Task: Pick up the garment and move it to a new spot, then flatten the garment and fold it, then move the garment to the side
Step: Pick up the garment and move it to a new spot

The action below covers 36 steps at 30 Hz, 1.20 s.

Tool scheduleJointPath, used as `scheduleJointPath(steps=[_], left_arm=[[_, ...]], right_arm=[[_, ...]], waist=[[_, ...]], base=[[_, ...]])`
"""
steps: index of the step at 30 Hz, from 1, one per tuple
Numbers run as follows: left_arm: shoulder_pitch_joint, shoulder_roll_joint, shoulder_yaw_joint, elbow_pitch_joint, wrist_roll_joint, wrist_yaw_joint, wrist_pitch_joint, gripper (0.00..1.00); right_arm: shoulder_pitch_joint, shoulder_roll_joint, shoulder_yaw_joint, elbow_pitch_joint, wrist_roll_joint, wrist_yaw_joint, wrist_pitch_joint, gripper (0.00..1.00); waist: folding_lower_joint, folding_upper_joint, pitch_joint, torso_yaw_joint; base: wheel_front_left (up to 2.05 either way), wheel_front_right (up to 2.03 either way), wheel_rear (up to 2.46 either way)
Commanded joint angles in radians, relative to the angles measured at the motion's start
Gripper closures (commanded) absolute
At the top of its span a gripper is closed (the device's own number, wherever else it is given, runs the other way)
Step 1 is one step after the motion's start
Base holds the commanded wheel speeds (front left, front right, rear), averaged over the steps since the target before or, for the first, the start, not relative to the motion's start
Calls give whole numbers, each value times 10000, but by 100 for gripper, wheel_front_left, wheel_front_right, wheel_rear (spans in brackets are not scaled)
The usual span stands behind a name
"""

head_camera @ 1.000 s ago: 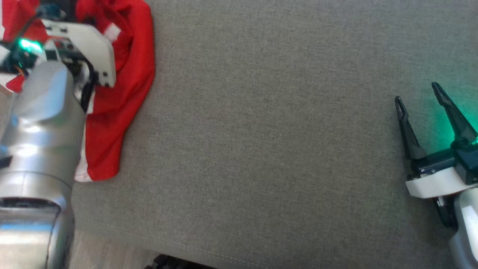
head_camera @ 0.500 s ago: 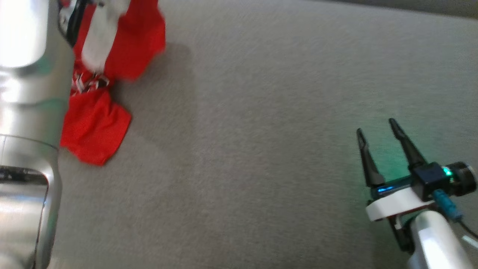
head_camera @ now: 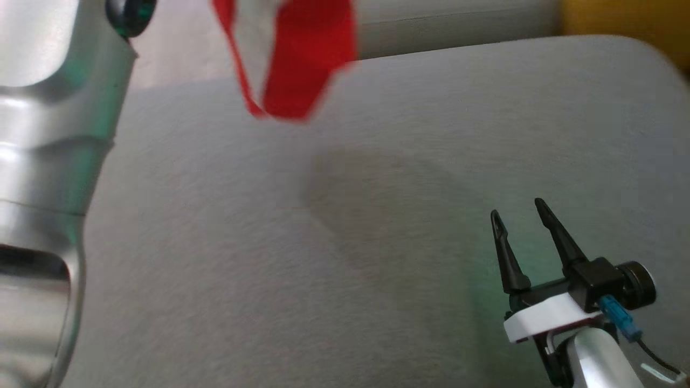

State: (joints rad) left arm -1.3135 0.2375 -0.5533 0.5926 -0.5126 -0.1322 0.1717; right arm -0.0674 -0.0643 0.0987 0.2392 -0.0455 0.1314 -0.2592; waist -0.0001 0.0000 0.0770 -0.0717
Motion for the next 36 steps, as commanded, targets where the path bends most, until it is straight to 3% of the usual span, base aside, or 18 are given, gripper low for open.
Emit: scheduleJointPath(steps=[1,6,11,20,21,23,26,30,36], left_arm=[[-348,196,147,-496,-339,17,76,100],[786,-355,-201,-1200,-1415,16,63,100],[2686,-596,-771,-1274,-1504,88,-373,100],[6770,-1164,-854,696,-1795,997,-3036,100],[7082,-1236,-787,846,-1848,1087,-3408,92],[7707,-1381,-575,999,-2004,1266,-3957,0],[8652,-1499,-72,757,-1983,1644,-4301,0],[10229,-1558,1100,-907,-952,2162,-4329,0],[12354,-1675,2346,-3337,1134,2189,-4332,0]], right_arm=[[-100,89,284,-366,10,-7,-26,0],[-128,132,268,-505,191,-7,-26,0],[-118,137,251,-740,567,-7,-26,0],[-77,139,402,-850,623,-7,-26,0],[-24,140,384,-851,592,-7,-26,0],[131,140,301,-832,538,-7,-26,0],[409,140,148,-736,485,-7,-26,0],[780,140,-10,-620,433,-7,-26,0],[1286,140,-416,-568,386,-7,-26,0]], waist=[[1,0,-478,-1373],[1,0,-163,-1990],[1,0,119,-2133],[1,0,394,-1985],[1,0,360,-1880],[1,0,241,-1585],[1,0,16,-1044],[1,0,-411,-227],[1,0,-936,922]], base=[[0,0,0],[0,0,0],[0,0,0],[0,0,0],[0,0,0],[0,0,0],[0,0,0],[0,0,0],[0,0,0]])
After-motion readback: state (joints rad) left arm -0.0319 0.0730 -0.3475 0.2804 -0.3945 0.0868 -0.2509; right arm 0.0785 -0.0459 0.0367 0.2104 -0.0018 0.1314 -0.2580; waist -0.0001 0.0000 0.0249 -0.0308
